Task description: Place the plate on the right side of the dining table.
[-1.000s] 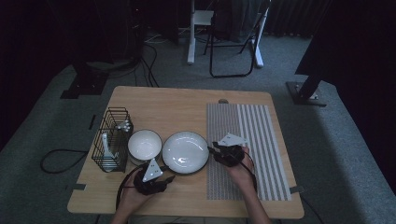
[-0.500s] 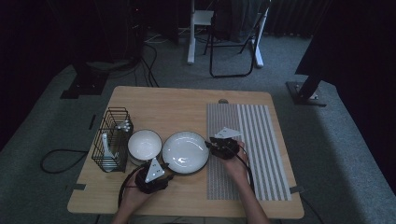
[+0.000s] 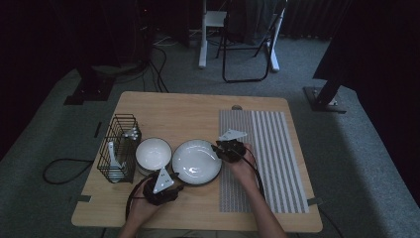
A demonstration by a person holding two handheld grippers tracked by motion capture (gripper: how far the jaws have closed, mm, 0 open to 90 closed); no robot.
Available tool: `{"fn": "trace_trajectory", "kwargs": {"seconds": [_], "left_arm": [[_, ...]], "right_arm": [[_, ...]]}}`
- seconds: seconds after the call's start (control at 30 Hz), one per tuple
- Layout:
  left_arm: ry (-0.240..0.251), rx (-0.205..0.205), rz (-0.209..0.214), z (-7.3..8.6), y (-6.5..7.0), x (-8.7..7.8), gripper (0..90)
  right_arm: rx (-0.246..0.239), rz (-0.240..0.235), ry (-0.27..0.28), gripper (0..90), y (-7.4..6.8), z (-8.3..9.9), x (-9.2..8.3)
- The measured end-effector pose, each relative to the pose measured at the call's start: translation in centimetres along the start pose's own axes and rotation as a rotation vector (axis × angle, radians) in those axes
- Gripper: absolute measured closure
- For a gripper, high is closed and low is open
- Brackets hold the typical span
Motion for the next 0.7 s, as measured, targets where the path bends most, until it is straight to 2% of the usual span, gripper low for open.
{"fn": "trace_trajectory", "kwargs": {"seconds": [0.17, 0.27, 0.47, 0.7], "left_arm": [[0.000, -0.006, -0.003, 0.0, -0.1, 0.0, 54.5], [-0.003, -0.009, -0.001, 0.0, -0.2, 0.0, 54.1], [-0.007, -0.006, -0.003, 0.0, -0.3, 0.0, 53.7], [-0.015, 0.001, -0.014, -0.1, -0.3, 0.0, 53.6]], "right_arm": [[0.015, 0.006, -0.036, 71.0, 0.7, 0.1, 1.0], [0.038, -0.017, -0.056, 72.4, 1.0, 0.4, 1.4], [0.082, -0.065, -0.048, 77.3, 1.2, 0.6, 1.6], [0.091, -0.075, -0.057, 78.0, 1.0, 0.6, 1.9]]}}
Point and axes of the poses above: each handheld gripper's, and its own axes: x roughly forward along the jaws, z roughly out of its underside, y roughly to its right, the point moved 2 cm from there along x, roughly forward along the jaws, and after that the axes turned 6 degrees about z, right-handed, at the moved point
